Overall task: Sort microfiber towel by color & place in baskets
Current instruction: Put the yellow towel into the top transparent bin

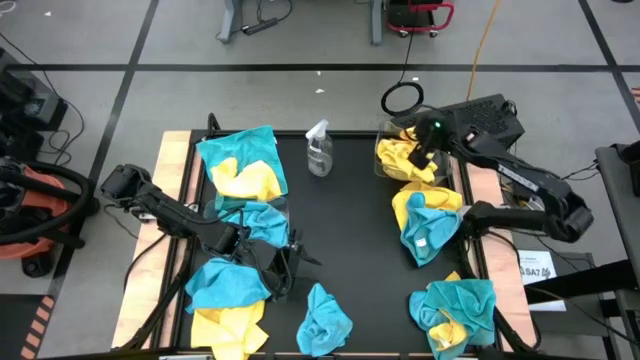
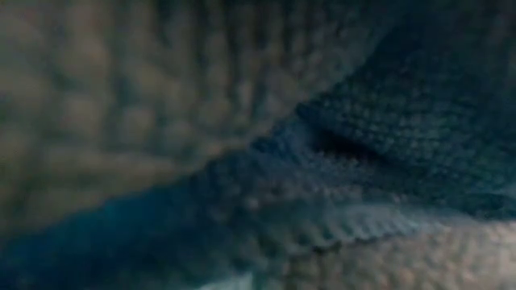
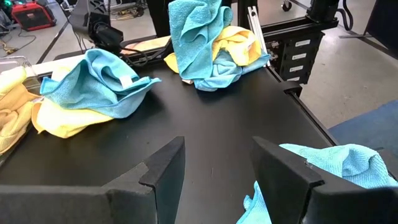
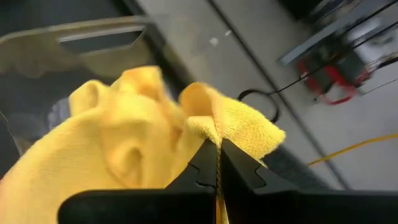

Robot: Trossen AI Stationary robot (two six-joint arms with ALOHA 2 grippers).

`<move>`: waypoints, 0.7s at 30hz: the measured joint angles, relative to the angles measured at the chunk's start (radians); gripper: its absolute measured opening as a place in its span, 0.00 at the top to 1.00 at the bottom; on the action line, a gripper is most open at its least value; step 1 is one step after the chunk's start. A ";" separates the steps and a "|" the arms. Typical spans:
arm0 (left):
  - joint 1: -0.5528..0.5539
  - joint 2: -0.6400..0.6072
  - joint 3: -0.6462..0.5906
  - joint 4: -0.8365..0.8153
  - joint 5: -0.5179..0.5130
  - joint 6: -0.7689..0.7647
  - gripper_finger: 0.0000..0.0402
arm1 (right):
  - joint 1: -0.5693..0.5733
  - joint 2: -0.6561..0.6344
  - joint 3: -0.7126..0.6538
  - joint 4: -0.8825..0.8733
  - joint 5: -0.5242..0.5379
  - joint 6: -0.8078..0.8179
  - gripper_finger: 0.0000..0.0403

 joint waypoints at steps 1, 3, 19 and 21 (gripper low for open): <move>0.000 0.000 0.000 0.000 0.000 0.000 0.53 | -0.009 0.024 0.000 0.002 -0.019 0.007 1.00; 0.000 0.000 0.000 0.000 0.000 0.000 0.53 | -0.024 0.071 0.000 0.002 -0.062 0.017 1.00; 0.000 0.000 0.000 0.000 0.000 0.000 0.53 | -0.047 0.316 0.000 0.063 -0.219 0.043 1.00; 0.000 0.000 0.000 0.000 0.000 0.000 0.53 | -0.048 0.343 0.000 0.065 -0.219 0.043 1.00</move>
